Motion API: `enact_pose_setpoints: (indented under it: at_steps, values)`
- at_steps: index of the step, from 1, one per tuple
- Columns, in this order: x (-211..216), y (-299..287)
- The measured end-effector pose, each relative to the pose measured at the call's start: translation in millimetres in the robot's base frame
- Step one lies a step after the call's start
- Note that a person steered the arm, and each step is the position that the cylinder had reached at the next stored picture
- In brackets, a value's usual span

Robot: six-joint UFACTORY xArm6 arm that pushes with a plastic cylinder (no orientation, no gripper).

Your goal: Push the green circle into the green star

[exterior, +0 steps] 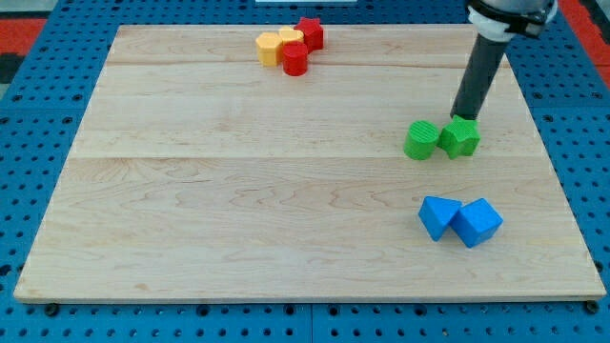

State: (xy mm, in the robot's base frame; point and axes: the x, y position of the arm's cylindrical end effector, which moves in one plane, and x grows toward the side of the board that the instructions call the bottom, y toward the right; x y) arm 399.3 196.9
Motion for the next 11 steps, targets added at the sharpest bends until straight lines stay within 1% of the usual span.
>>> enact_pose_setpoints:
  at_steps: [1,2,3,4,5,6,7,8,9,10,11]
  values:
    - [40.6,-3.1]
    - [41.5,-8.3]
    - [1.0,-14.5]
    - [33.0,-71.0]
    - [47.6,-74.2]
    - [23.4,-99.5]
    - [30.5,-184.5]
    - [59.0,-203.5]
    - [66.4,-137.8]
    - [70.7,-97.9]
    - [105.3,-94.9]
